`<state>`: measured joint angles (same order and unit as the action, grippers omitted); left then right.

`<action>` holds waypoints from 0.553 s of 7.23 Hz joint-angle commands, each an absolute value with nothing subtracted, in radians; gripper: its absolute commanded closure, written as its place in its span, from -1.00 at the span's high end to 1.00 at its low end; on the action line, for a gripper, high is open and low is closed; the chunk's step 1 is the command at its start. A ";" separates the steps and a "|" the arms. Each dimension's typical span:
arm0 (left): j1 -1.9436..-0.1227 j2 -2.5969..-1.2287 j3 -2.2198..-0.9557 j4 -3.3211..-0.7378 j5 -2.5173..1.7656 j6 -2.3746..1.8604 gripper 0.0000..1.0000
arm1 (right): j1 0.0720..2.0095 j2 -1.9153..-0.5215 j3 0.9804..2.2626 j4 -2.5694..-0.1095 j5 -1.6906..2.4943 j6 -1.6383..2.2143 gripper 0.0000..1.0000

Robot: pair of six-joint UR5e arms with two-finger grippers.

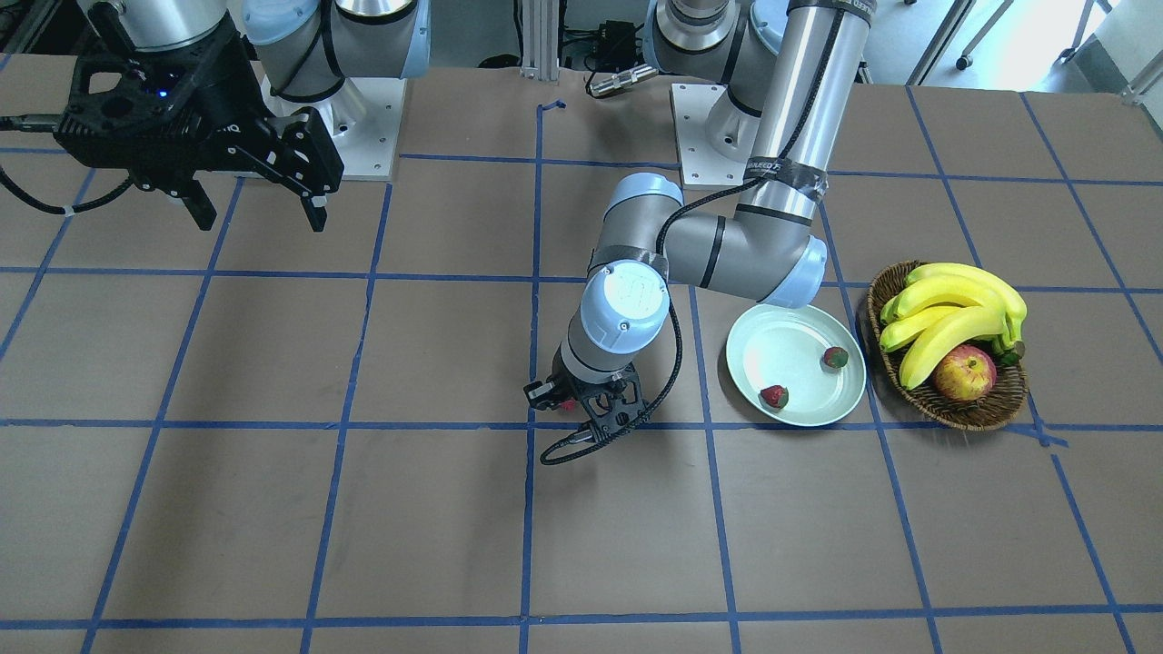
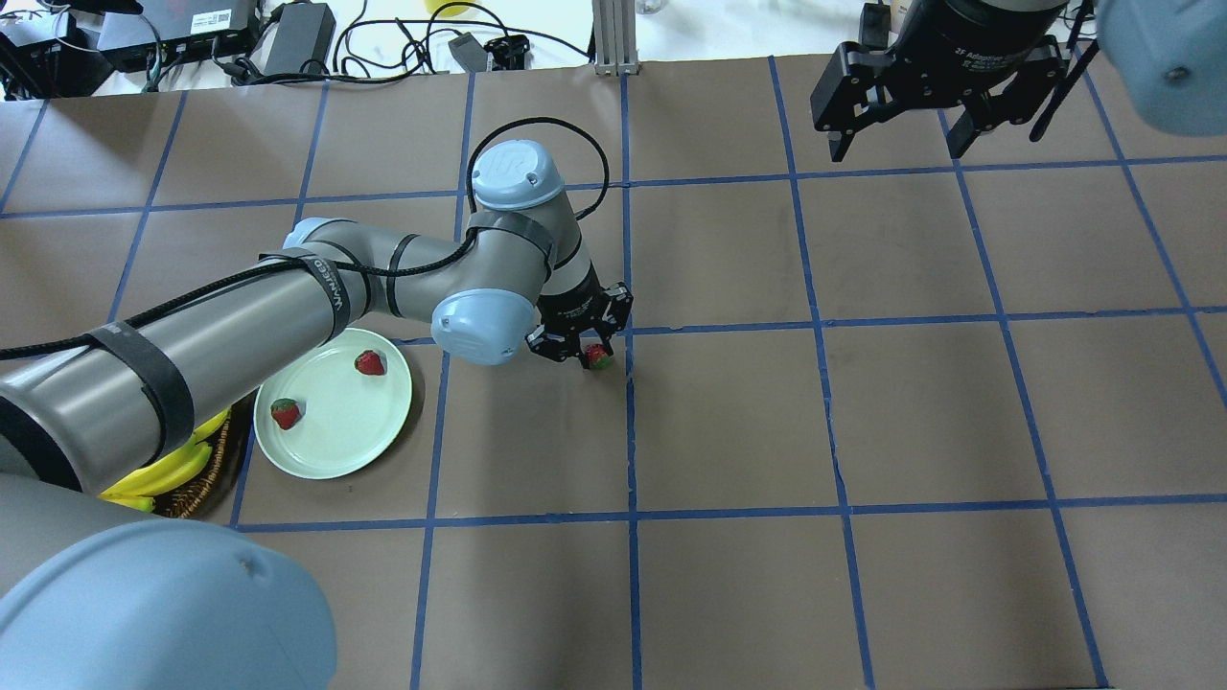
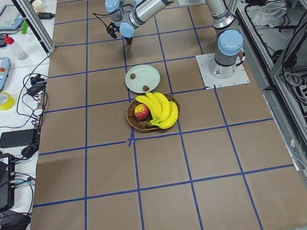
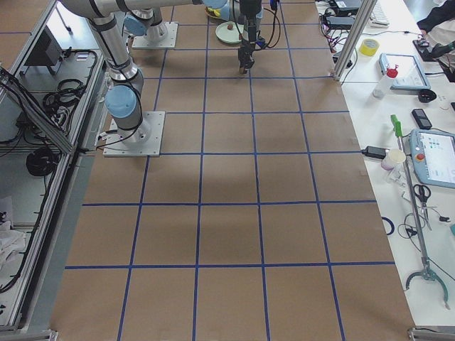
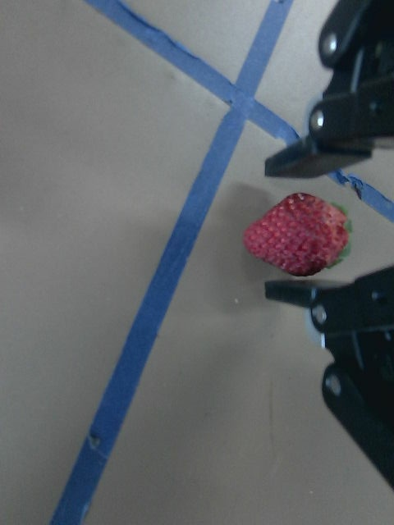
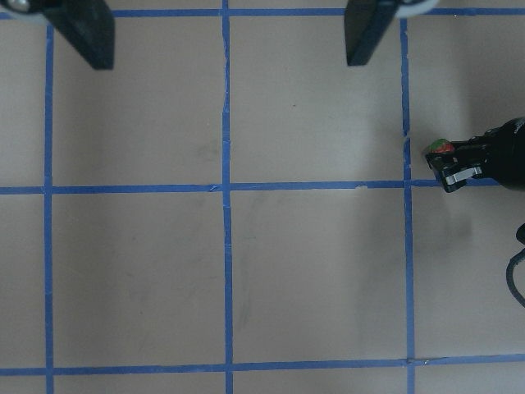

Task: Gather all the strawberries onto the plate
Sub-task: 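Carry the strawberry over the plate and open the left gripper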

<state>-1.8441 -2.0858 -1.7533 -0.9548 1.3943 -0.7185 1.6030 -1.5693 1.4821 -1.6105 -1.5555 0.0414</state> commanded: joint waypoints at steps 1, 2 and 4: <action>-1.844 -2.074 -1.744 -0.954 1.396 -0.713 -1.00 | 1.603 -1.569 1.482 -1.611 -1.555 0.041 1.00; -1.826 -2.042 -1.737 -0.957 1.413 -0.675 -1.00 | 1.603 -1.571 1.483 -1.611 -1.555 0.041 1.00; -1.697 -1.968 -1.712 -1.078 1.420 -0.515 -1.00 | 1.605 -1.569 1.483 -1.612 -1.555 0.041 1.00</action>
<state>-1.7693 -2.0118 -1.7268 -1.0176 1.4151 -0.6044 1.6039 -1.5703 1.4832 -1.6110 -1.5555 0.0414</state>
